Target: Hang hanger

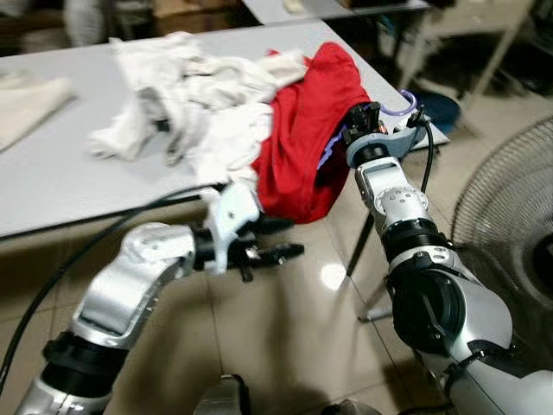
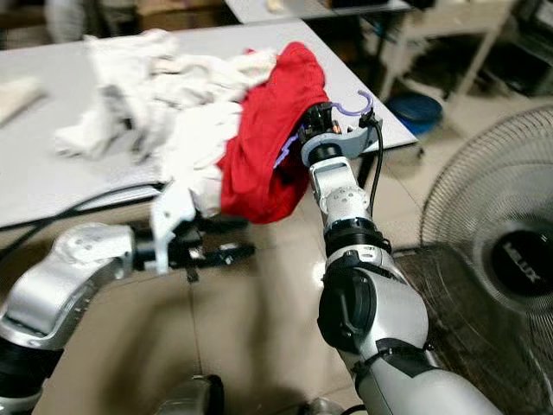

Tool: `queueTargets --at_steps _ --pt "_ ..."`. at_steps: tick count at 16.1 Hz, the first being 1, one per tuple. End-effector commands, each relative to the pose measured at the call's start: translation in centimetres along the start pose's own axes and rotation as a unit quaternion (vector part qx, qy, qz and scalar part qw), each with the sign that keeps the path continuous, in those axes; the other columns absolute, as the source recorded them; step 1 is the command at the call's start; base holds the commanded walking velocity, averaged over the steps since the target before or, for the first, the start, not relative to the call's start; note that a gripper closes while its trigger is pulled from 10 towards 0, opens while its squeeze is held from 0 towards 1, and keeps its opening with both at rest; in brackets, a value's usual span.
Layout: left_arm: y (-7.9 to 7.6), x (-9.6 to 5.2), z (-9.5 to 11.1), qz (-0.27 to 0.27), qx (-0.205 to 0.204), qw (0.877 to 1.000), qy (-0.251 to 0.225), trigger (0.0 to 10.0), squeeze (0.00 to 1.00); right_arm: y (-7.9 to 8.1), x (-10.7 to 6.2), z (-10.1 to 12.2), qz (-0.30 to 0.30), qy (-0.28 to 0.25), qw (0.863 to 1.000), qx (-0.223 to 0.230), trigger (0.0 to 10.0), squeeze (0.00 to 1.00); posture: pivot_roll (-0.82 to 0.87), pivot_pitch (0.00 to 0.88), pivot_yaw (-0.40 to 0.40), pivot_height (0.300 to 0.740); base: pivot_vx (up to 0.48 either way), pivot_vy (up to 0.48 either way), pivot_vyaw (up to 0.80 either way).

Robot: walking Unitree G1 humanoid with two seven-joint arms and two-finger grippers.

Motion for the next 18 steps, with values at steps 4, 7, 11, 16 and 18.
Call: queueTargets --at_steps 4,7,11,16,18 --pt "3.2 -3.0 1.0 0.099 -0.016 0.994 -0.036 10.0 1.0 1.8 0.3 0.8 0.048 -0.008 0.998 0.027 10.0 0.0 -0.01 0.04 0.034 0.74 0.0 0.0 0.8" --pt "6.2 -5.6 1.7 0.21 -0.035 0.973 -0.083 10.0 1.0 4.9 0.5 4.4 0.127 -0.048 0.99 0.04 10.0 0.0 -0.01 0.036 0.033 0.74 0.0 0.0 0.8" --pt "9.6 -10.3 2.2 0.364 -0.051 0.92 -0.139 10.0 1.0 17.5 0.0 9.8 0.303 -0.098 0.948 -0.022 10.0 0.0 -0.02 0.023 0.026 0.74 0.0 0.0 0.79" --pt "9.5 -10.7 2.1 0.378 -0.062 0.911 -0.151 10.0 1.0 24.4 -2.5 11.6 0.4 -0.14 0.902 -0.081 10.0 0.0 -0.02 0.008 0.012 0.74 0.0 0.0 0.79" --pt "9.3 -10.3 1.8 0.38 -0.068 0.91 -0.153 10.0 1.0 21.5 -1.6 9.8 0.356 -0.113 0.922 -0.102 10.0 0.0 -0.01 0.008 0.005 0.74 0.0 0.0 0.79"
Point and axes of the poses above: a point about 5 cm out from each wrist's last joint towards the gripper, its own x axis pointing out of the wrist towards the gripper, its own z axis along the axis of the wrist's last joint, y = z × x, the point moved 5 cm from there along x, pointing out of the wrist towards the gripper
